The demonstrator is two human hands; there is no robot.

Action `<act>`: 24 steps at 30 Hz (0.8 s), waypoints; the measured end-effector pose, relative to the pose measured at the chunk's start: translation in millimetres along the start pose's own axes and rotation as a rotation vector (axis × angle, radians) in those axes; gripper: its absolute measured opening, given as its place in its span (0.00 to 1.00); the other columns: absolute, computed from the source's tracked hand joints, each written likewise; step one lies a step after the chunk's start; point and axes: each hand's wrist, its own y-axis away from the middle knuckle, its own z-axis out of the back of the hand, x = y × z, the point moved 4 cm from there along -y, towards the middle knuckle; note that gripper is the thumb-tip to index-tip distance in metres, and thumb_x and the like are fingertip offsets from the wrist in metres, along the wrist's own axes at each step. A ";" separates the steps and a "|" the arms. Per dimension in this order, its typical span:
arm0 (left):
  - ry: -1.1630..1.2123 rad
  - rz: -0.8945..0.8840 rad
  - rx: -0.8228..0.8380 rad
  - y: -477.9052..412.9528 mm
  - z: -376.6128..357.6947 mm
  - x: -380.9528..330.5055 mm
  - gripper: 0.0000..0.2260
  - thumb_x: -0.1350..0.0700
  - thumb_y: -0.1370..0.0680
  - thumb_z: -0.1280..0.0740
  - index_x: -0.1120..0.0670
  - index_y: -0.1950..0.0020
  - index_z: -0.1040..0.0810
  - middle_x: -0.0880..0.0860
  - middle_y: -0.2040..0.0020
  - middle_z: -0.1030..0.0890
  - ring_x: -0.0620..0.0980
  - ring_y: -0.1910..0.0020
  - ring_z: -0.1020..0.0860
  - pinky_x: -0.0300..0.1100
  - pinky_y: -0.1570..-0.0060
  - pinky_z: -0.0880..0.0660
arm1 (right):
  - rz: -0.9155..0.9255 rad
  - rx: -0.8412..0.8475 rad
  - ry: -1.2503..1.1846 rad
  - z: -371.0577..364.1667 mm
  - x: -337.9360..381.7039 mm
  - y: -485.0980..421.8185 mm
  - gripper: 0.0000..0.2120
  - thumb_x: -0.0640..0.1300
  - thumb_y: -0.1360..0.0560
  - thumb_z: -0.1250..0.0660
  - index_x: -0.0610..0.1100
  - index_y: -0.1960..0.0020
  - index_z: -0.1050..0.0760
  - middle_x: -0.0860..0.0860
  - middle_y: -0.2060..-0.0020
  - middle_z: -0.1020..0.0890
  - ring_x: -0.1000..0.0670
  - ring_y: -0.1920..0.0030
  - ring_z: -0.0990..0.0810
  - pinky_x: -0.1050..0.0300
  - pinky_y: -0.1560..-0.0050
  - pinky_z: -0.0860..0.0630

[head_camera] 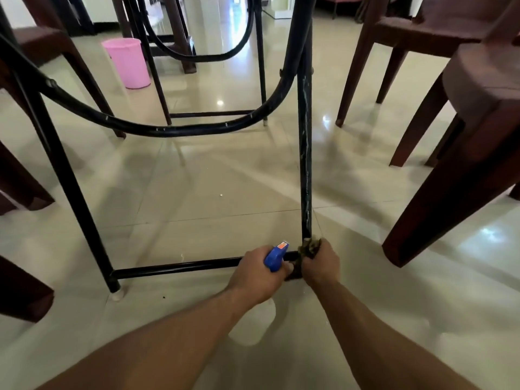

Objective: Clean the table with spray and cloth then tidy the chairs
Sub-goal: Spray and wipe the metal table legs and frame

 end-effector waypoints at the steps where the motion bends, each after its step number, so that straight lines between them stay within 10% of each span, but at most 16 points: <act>1: 0.004 0.001 0.005 1.0 -1.8 2.3 0.08 0.47 0.27 0.28 0.47 0.60 0.24 0.50 0.65 0.21 0.49 0.67 0.24 0.55 0.57 0.20 | 0.076 -0.102 -0.027 2.6 -0.4 1.7 0.14 0.33 0.28 0.33 0.46 0.45 0.26 0.51 0.51 0.19 0.51 0.55 0.20 0.58 0.57 0.24; 5: 0.018 0.022 0.021 1.2 -10.9 9.2 0.09 0.50 0.28 0.29 0.46 0.64 0.27 0.46 0.68 0.25 0.48 0.68 0.27 0.54 0.61 0.22 | -0.001 0.085 0.027 -32.9 -17.5 21.4 0.39 0.37 0.26 0.29 0.43 0.21 0.45 0.47 0.28 0.36 0.46 0.38 0.23 0.52 0.40 0.24; 9: -0.048 -0.041 0.073 -5.3 -18.6 -1.6 0.11 0.49 0.24 0.27 0.43 0.61 0.28 0.44 0.64 0.23 0.45 0.65 0.24 0.40 0.62 0.27 | -0.024 -0.047 -0.023 -5.3 9.8 -3.2 0.10 0.31 0.27 0.34 0.42 0.48 0.25 0.48 0.53 0.21 0.48 0.56 0.21 0.61 0.55 0.20; 12: -0.043 -0.076 0.079 -8.2 -14.4 -9.1 0.06 0.47 0.25 0.27 0.44 0.57 0.23 0.47 0.62 0.19 0.49 0.62 0.21 0.47 0.58 0.22 | 0.254 -0.192 -0.287 14.7 38.3 5.9 0.16 0.28 0.28 0.39 0.47 0.49 0.27 0.53 0.54 0.26 0.56 0.59 0.23 0.71 0.61 0.26; 16: -0.004 -0.068 0.071 -5.3 -4.9 -6.5 0.04 0.52 0.25 0.29 0.44 0.58 0.21 0.48 0.65 0.19 0.47 0.66 0.23 0.48 0.62 0.22 | 0.066 0.075 -0.245 0.6 18.5 8.2 0.13 0.31 0.31 0.37 0.48 0.55 0.27 0.46 0.59 0.20 0.46 0.58 0.20 0.47 0.55 0.18; 24: -0.042 -0.122 -0.052 -18.3 17.2 -27.2 0.02 0.59 0.30 0.31 0.53 0.59 0.22 0.54 0.66 0.20 0.57 0.67 0.21 0.57 0.63 0.22 | 0.192 0.067 -0.490 23.1 77.6 14.3 0.13 0.35 0.33 0.32 0.46 0.52 0.28 0.40 0.57 0.19 0.41 0.57 0.16 0.41 0.56 0.16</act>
